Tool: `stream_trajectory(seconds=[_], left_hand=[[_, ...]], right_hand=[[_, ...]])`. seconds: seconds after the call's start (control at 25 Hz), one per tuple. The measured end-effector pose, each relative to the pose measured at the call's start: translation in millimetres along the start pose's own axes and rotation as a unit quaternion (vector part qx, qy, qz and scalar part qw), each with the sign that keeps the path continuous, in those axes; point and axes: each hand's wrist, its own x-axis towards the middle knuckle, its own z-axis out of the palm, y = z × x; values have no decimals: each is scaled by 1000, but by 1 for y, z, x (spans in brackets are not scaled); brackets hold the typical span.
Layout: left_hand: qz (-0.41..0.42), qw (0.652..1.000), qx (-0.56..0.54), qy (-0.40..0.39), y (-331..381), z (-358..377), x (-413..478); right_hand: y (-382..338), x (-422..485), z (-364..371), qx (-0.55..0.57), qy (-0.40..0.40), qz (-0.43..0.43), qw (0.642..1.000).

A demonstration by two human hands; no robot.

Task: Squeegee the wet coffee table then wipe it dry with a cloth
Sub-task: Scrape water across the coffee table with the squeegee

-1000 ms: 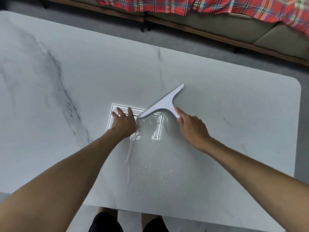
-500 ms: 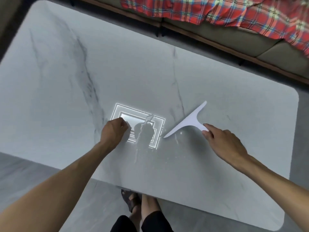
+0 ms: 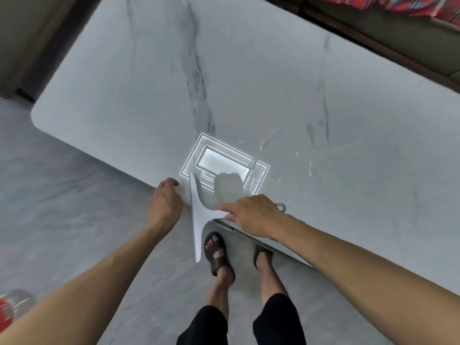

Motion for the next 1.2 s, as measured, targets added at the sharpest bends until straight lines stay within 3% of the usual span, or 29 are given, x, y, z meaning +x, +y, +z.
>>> stream_trajectory(seconds=[0.16, 0.36, 0.56, 0.72, 0.8, 0.88, 1.0, 1.08, 1.2], left_hand=[[47, 998, -17, -28, 0, 26, -18], [150, 983, 56, -89, 36, 58, -39], [75, 968, 148, -187, 81, 91, -51], [61, 961, 175, -205, 84, 93, -47], [78, 969, 153, -179, 82, 91, -46], [79, 988, 89, -100, 78, 87, -46], [-9, 1000, -19, -10, 63, 76, -44], [-34, 999, -38, 17, 46, 69, -38], [-13, 999, -27, 33, 26, 60, -24]], right_hand=[[4, 1, 26, -8, 43, 22, 999], [77, -74, 43, 19, 79, 97, 992], [170, -173, 49, -4, 89, 215, 973], [206, -228, 45, -32, 94, 277, 956], [198, -232, 39, -41, 102, 264, 958], [175, -213, 32, -23, 107, 209, 972], [123, -142, 22, 3, 58, 81, 995], [88, -86, 18, -6, 30, 25, 999], [56, -19, 10, -3, 31, 11, 999]])
